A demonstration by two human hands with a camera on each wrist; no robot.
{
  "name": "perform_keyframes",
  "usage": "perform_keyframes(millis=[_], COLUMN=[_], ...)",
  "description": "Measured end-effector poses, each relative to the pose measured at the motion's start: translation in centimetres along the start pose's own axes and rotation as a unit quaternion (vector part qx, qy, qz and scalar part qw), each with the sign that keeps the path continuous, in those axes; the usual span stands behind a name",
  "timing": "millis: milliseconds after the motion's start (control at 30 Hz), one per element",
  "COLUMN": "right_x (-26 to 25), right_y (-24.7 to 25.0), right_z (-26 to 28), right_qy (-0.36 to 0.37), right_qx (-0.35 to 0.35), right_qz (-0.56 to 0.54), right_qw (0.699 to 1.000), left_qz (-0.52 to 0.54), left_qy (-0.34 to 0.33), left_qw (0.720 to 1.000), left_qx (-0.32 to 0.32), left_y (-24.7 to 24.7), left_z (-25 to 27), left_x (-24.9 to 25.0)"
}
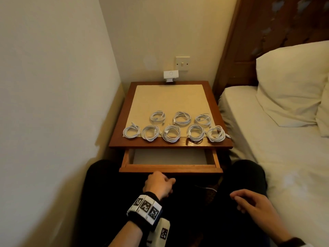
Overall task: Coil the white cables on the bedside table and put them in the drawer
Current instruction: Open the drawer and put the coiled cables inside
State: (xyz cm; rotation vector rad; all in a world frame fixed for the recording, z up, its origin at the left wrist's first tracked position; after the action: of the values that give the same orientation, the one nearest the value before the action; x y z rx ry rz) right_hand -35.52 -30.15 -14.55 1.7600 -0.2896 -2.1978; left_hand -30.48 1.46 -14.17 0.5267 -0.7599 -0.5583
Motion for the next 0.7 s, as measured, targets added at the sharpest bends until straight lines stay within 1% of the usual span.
perform_keyframes(millis=[67,100,133,167,267,300,433,567,700], right_x=[0.1,0.1,0.1,0.0,-0.2,-0.2,-0.7,-1.0,-1.5], right_y=[0.0,-0.1,-0.1,-0.1,0.1,0.2,0.5,0.6,0.6], right_z=[0.0,0.0,0.0,0.1,0.5,0.6,1.2,1.7,1.9], right_qy=[-0.002,-0.001,0.0,0.0,0.002,0.001,-0.001,0.003,0.005], right_qx=[0.003,0.006,0.01,0.012,0.014,0.013,0.013,0.014,0.016], right_qz=[-0.004,-0.004,-0.005,-0.009,-0.015,-0.019,-0.036,-0.043,-0.047], right_qw=[1.0,1.0,1.0,1.0,1.0,1.0,0.999,0.999,0.999], left_qz=[-0.001,0.016,0.024,0.017,-0.044,-0.053,-0.018,-0.002,0.006], left_qy=[-0.06,-0.082,-0.097,-0.105,-0.092,-0.085,-0.072,-0.044,-0.031], left_qw=[0.992,0.986,0.982,0.983,0.993,0.994,0.997,0.999,1.0], left_qx=[0.108,0.144,0.159,0.151,0.052,0.035,0.034,0.014,0.001], left_y=[2.2,2.9,3.3,3.3,2.4,2.2,2.1,2.2,1.1], left_z=[0.8,0.6,0.0,-0.8,-2.4,-2.6,-2.8,-1.9,-0.9], left_x=[1.7,2.5,3.2,3.7,4.0,3.9,3.6,3.4,1.4])
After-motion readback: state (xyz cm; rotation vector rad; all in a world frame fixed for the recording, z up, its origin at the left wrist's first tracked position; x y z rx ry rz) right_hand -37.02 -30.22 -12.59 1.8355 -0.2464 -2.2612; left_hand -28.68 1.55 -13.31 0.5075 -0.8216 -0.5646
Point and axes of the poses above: each hand's wrist, its own z-axis away from the middle knuckle, its own y-axis out of the back of the hand, x = y × z, the point moved 4 cm from there along -z, towards the middle knuckle, and after that the axes turned 6 degrees about y, right-handed, at the moved point
